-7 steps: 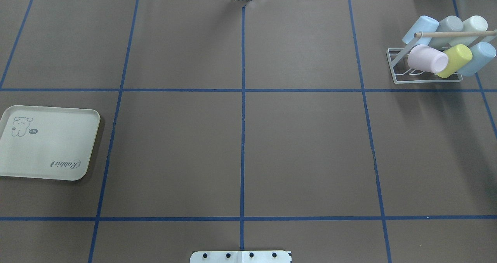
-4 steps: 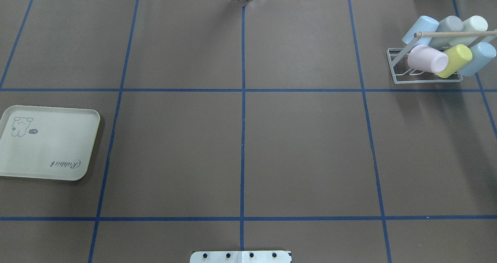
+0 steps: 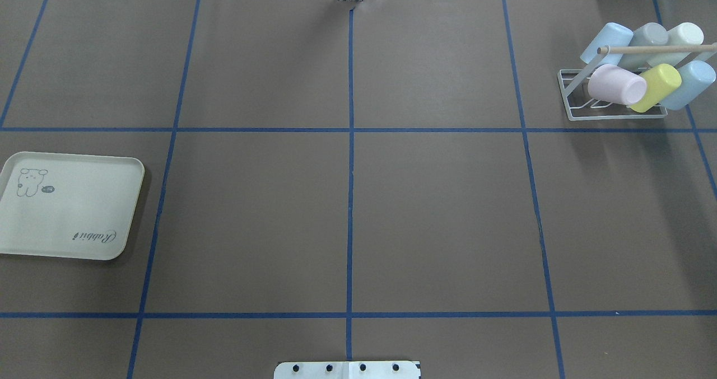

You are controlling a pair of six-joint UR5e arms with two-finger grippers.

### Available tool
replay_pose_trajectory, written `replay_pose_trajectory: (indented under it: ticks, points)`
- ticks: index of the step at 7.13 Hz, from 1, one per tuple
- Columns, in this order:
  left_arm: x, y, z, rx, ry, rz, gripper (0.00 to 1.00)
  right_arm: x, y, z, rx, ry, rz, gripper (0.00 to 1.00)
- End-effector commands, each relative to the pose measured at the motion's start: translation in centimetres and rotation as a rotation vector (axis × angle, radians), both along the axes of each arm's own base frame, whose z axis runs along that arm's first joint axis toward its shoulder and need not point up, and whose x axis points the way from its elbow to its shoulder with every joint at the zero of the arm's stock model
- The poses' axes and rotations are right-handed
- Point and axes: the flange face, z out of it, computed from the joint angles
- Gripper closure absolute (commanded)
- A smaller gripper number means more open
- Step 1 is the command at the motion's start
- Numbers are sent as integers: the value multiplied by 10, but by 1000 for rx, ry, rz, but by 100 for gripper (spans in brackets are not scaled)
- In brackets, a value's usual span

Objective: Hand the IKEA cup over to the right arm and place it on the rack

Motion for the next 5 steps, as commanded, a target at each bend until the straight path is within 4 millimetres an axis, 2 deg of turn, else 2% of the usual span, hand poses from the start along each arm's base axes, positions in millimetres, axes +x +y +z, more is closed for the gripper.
replay_pose_trajectory:
  ticks: [1,5]
  points:
    - [0,0,-1,2,-5,-2,0,5,-4,0,14,-1,19,0]
    - [0,0,-2,5,-5,-2,0,5,-10,-8,5,-19,48,0]
